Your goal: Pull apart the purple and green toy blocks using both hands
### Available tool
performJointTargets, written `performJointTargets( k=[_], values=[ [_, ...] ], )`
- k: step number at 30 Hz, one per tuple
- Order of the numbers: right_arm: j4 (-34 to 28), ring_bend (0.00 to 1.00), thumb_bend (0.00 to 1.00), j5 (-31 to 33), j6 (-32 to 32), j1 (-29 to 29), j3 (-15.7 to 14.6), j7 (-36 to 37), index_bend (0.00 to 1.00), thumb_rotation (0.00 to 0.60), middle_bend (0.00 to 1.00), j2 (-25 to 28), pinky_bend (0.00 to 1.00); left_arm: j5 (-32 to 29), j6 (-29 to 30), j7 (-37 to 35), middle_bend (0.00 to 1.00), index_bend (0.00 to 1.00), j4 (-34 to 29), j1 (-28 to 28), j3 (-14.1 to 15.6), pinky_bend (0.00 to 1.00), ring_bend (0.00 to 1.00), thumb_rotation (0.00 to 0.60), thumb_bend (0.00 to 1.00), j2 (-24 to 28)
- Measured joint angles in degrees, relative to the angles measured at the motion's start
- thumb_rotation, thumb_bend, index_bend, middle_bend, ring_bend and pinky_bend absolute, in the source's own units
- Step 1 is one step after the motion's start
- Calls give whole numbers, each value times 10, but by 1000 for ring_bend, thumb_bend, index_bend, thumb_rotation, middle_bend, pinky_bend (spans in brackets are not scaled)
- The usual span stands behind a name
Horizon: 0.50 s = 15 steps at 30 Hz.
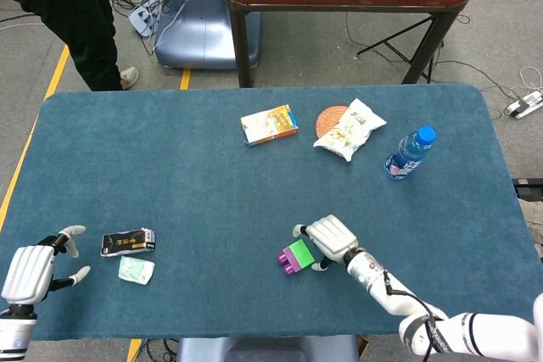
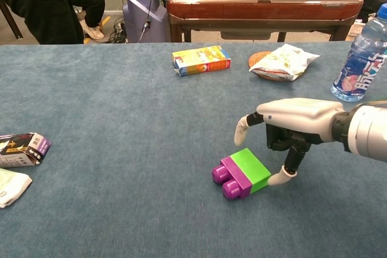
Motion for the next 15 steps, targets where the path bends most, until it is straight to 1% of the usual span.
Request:
performJointTargets(
  k=[10,11,15],
  values=[
    [10,1000,0,20,6,15,-8,-6,296,600,1000,-19,1000,0,-4,-2,544,355,5,1,4,787,504,600,30,-4],
    [11,1000,0,22,8,15,-8,-6,309,600,1000,-20,1000,0,-4,-2,544,355,5,1,4,787,504,600,31,-4],
    [12,1000,0,28,14,18,-8,-8,421,600,1000,-22,1000,0,-5,-4,544,355,7,1,4,787,504,600,30,-6]
  ],
)
